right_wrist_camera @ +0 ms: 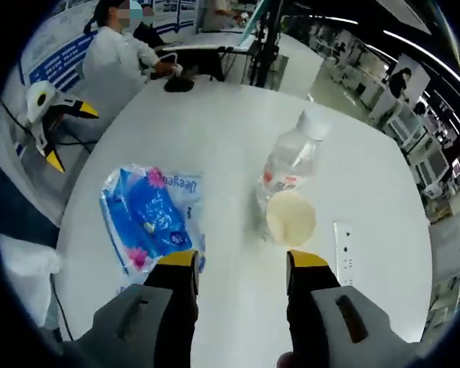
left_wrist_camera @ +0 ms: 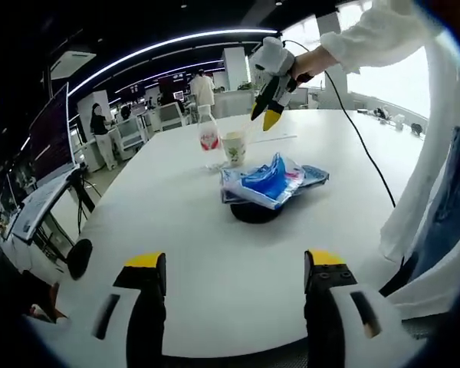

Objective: Arrange the tabletop items into an orderly group along one side of the table until the central work area is clear of visible clutter.

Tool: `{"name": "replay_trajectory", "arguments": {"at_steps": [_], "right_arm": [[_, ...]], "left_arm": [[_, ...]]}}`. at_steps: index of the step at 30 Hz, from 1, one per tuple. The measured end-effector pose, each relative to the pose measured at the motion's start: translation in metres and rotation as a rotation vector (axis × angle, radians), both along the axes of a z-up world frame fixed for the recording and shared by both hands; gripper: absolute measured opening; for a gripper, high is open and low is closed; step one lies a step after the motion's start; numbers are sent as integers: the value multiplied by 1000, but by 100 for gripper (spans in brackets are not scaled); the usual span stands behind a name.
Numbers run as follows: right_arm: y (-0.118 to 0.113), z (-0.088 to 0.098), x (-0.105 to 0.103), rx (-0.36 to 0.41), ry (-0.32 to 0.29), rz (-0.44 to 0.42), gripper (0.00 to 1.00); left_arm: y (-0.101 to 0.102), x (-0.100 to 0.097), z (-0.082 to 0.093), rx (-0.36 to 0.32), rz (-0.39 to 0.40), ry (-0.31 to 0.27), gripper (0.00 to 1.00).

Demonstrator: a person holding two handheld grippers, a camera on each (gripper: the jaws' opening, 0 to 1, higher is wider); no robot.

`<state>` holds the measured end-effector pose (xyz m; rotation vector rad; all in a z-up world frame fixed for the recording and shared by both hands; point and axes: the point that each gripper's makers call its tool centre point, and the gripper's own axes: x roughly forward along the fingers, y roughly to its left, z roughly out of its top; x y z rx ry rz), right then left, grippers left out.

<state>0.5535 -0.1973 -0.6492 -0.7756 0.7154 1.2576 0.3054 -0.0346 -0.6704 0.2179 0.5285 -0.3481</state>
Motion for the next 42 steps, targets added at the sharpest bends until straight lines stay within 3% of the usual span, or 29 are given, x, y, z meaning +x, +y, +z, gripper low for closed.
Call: {"name": "replay_trajectory", "arguments": {"at_steps": [8, 12, 26, 37, 42], "right_arm": [[-10, 10, -13, 99, 54, -114, 59], [-15, 16, -22, 178, 117, -201, 69], [-33, 13, -57, 244, 179, -315, 100], [-51, 12, -69, 262, 195, -356, 99], [-60, 13, -74, 275, 194, -376, 99]], "left_arm": [[0, 1, 3, -22, 6, -16, 82], [0, 2, 5, -34, 11, -28, 86], [-3, 5, 13, -80, 18, -73, 98], [-7, 5, 16, -116, 15, -80, 100], [-11, 5, 17, -129, 6, -74, 95]]}}
